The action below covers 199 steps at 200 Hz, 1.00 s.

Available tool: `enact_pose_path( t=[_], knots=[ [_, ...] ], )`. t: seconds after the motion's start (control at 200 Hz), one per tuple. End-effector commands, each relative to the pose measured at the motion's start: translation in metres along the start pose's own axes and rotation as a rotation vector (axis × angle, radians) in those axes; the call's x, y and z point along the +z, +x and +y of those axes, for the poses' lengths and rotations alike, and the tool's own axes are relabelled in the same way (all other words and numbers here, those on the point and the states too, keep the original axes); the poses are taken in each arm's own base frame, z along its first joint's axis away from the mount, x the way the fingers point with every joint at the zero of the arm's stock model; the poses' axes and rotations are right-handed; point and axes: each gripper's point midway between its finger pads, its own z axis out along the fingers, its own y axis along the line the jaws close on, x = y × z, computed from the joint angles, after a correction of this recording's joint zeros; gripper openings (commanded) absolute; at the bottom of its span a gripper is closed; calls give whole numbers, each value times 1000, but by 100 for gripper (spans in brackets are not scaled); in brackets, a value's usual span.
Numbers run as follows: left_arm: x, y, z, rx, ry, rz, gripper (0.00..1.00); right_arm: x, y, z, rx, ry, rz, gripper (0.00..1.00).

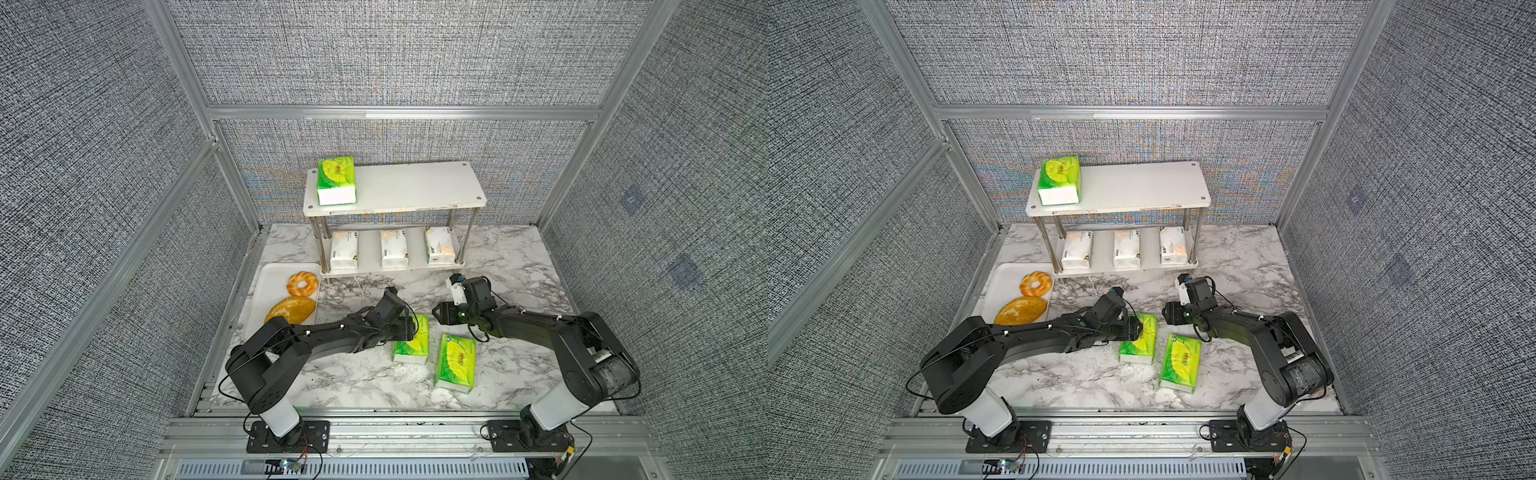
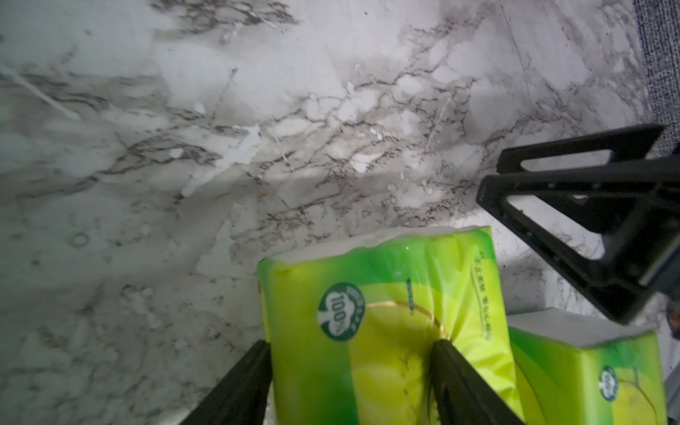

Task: Place the tissue boxes on the shelf by color
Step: Move the box of tissues to the center of the board.

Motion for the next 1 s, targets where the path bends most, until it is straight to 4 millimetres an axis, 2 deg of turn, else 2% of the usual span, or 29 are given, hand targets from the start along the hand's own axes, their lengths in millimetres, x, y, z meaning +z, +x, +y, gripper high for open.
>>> enact_pose_path(
  t=[0.0,0.205,0.365,0.611,0.891,0.991],
  knots=[
    [-1,13,38,0,-164,45,72,-2,-7,14,-11,-25,-13,70],
    [-24,-8,25,-25,-124,-29,78,-11,-15,41,-9,-92,-45,72],
    [-44,-24,16,-3,-110,-72,82,-16,-14,58,-15,-171,-34,73],
    [-60,-38,34,31,-192,-86,84,-16,-1,89,-42,-287,20,73],
    [-74,-42,48,40,-234,-112,84,2,15,107,-44,-315,67,74],
    [-79,-43,49,50,-239,-117,84,11,19,106,-37,-303,78,70]
  ],
)
